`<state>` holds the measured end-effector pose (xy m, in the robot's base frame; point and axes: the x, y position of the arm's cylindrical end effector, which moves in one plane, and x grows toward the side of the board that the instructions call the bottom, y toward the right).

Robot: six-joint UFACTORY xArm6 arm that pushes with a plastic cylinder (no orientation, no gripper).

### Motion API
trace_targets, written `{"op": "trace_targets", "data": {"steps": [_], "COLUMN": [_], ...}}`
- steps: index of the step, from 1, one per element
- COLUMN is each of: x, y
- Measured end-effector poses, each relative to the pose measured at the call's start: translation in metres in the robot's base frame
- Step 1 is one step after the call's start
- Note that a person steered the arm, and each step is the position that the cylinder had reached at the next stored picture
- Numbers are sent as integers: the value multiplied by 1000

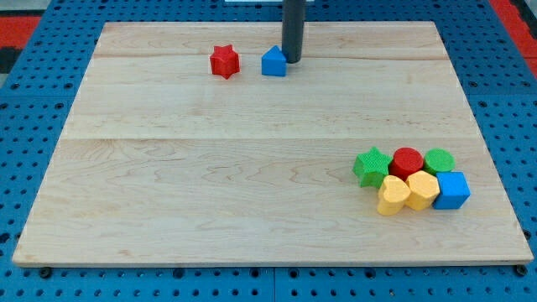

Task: Move the blue triangle left and down

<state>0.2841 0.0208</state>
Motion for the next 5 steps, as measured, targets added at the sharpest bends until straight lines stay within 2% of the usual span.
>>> {"op": "trace_targets", "data": {"steps": [2,4,5], "x": [16,76,126], "y": [-81,-126,-134]}}
